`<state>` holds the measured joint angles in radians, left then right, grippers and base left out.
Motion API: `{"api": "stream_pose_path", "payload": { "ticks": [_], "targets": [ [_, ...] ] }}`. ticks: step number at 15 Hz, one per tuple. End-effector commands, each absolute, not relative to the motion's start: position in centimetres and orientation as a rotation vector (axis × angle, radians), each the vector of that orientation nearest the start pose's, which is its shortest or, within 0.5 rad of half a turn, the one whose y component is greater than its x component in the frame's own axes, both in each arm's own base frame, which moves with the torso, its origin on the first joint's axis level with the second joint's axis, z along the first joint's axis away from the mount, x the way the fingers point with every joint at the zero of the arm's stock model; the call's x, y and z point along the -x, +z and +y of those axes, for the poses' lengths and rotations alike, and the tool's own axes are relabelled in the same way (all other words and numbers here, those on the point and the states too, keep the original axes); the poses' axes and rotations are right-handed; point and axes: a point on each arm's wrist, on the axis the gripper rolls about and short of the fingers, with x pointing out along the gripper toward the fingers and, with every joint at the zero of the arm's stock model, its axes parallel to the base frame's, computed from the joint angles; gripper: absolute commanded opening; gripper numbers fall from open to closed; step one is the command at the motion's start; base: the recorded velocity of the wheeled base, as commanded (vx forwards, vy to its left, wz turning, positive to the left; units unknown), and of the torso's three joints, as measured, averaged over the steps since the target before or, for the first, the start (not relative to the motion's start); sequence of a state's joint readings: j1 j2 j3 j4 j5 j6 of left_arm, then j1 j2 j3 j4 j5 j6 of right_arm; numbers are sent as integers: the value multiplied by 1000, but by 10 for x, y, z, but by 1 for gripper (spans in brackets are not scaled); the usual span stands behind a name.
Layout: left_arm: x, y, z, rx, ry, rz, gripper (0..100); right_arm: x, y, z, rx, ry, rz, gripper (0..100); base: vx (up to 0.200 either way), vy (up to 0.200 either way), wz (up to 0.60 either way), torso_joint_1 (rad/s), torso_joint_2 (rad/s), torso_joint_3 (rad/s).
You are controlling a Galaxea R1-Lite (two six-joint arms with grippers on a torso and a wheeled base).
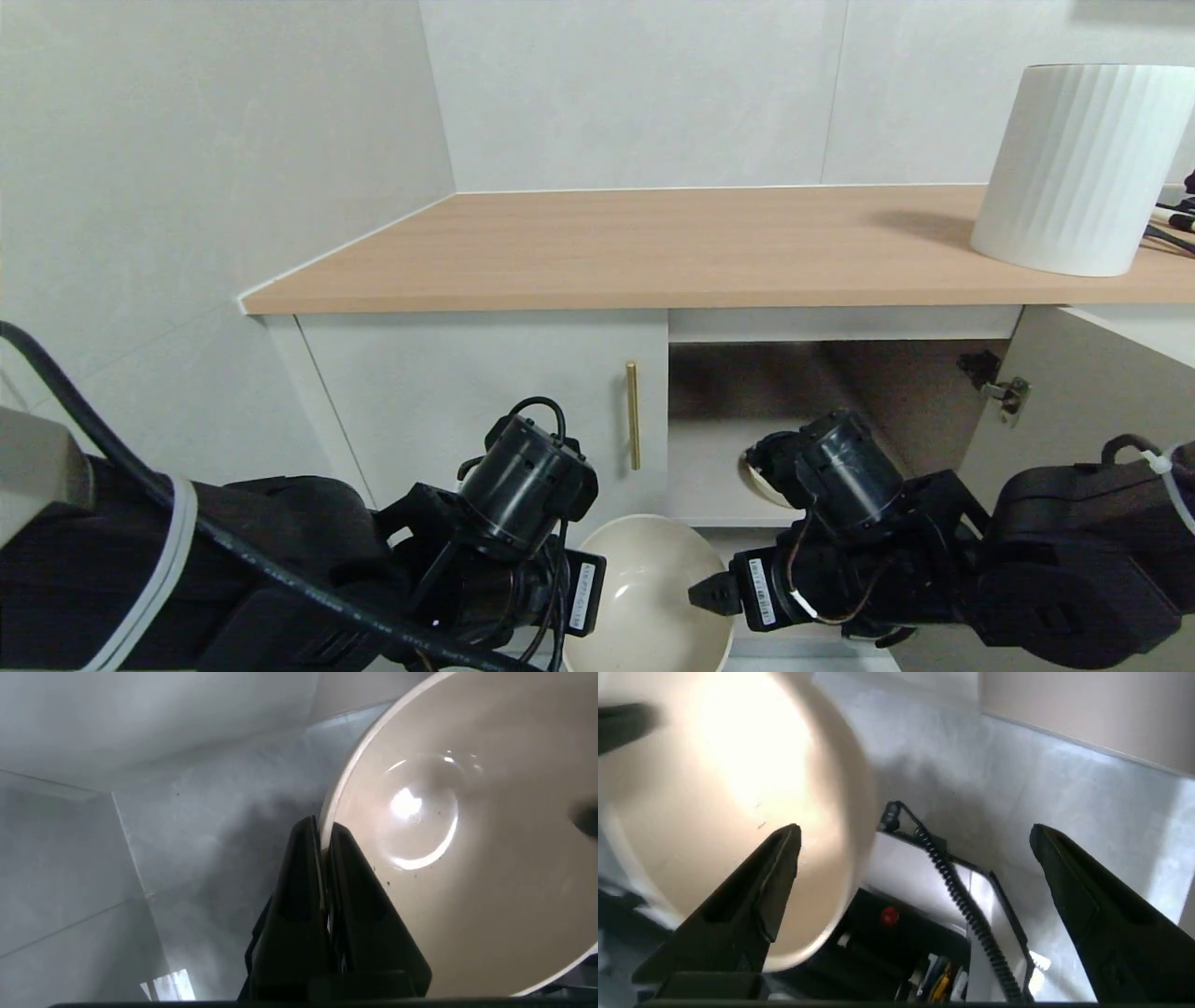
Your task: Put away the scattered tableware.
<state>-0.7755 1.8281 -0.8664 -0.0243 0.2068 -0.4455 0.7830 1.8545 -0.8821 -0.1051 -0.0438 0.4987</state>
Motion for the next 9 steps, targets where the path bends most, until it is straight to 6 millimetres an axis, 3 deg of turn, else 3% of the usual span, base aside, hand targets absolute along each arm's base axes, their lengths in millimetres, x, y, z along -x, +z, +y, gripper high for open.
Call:
{"api": "stream_pose_path", "payload": {
  "ticks": [1,3,4,9],
  "targets": [
    [-215,111,-206,-36,-331,916,0,-224,99,221,-83,455,976,100,0,0,0,0,0,0],
    [-215,108,-206,-41,-327,925,0,-224,100,221,-85,457,972,100,0,0,0,0,0,0],
    [-215,107,-206,-43,-328,928,0,-224,101,221,-88,455,971,0,0,0,0,0,0,0],
    [-217,101,-208,-54,-318,943,0,-220,106,218,-94,463,962,0,0,0,0,0,0,0]
  ]
}}
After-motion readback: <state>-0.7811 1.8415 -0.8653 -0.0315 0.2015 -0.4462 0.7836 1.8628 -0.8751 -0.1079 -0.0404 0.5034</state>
